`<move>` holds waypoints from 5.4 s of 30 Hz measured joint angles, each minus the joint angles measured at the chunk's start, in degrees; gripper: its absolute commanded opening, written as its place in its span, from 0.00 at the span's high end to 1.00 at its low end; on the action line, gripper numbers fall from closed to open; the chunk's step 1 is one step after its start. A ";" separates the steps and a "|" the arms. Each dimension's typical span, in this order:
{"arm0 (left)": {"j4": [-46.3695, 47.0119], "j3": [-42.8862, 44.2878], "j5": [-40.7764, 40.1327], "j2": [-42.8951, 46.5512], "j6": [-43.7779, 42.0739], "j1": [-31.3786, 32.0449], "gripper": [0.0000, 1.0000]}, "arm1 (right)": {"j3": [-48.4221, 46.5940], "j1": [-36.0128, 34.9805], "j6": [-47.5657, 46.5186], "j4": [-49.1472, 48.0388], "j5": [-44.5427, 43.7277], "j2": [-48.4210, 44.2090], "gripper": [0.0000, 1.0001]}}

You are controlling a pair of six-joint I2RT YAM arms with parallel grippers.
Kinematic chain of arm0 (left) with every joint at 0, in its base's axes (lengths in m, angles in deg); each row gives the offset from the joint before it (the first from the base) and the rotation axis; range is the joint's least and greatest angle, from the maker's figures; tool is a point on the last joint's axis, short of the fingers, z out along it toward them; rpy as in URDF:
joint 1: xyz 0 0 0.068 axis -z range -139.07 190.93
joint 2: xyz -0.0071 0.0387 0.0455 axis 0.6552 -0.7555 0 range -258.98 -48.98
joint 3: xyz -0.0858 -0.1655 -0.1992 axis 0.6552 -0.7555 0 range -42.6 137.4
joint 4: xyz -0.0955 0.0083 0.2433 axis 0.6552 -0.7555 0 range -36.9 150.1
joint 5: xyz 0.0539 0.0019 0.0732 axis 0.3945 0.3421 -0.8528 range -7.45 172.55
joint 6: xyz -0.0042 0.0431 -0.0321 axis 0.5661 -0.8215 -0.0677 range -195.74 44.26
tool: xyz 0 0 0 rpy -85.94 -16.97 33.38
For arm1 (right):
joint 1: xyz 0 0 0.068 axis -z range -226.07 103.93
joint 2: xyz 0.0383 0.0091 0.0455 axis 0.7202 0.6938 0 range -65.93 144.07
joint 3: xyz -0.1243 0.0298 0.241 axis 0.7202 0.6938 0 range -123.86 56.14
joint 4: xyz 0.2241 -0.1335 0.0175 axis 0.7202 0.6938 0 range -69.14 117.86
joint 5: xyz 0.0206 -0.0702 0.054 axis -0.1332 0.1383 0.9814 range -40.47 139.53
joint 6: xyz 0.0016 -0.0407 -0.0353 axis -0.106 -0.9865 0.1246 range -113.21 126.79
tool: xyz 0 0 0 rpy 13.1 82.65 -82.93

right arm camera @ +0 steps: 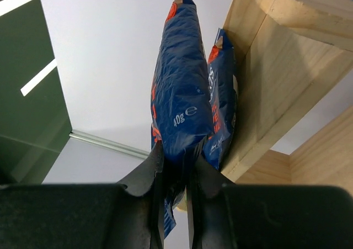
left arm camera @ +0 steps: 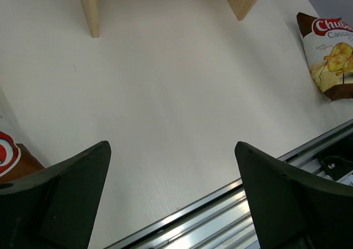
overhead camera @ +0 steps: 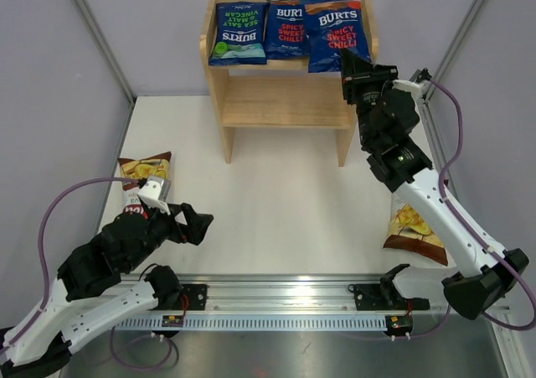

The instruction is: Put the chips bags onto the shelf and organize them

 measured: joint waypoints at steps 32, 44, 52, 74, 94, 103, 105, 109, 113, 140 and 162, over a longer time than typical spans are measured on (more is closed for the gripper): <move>1.03 -3.26 -0.70 8.13 1.33 1.01 0.01 | -17.42 6.45 6.97 16.81 -1.42 15.10 1.00; 1.01 -3.26 -0.85 8.57 1.57 1.38 0.01 | -16.98 6.45 9.16 17.77 0.22 15.63 1.00; 1.01 -3.26 -0.92 9.22 1.66 1.64 0.01 | -15.80 6.45 11.47 18.67 0.07 15.67 1.00; 1.01 -3.26 -1.09 10.08 1.70 1.99 0.01 | -18.47 6.45 10.32 22.32 -1.27 16.46 0.53; 1.01 -3.28 -1.09 10.78 1.73 2.03 0.01 | -24.33 6.43 9.57 31.89 -0.24 15.91 0.38; 1.03 -3.30 -1.09 11.28 1.73 2.05 0.01 | -20.02 6.38 10.49 31.95 0.50 12.83 0.67; 1.01 -3.32 -1.09 11.61 1.73 2.05 0.01 | -18.25 6.38 10.99 31.01 0.72 12.07 0.70; 1.01 -3.37 -1.11 11.61 1.73 2.21 0.01 | -16.83 6.29 11.28 29.66 0.90 11.58 0.76; 1.01 -3.37 -1.14 11.63 1.75 2.38 0.01 | -16.85 6.25 11.28 29.59 0.90 11.74 0.78; -1.88 -2.91 -9.66 10.88 6.01 2.58 0.01 | -8.07 5.99 7.93 25.57 7.85 4.98 0.01; 5.40 4.22 17.75 -27.65 2.89 -63.54 0.01 | 14.29 5.88 -39.17 43.12 39.58 -38.25 0.00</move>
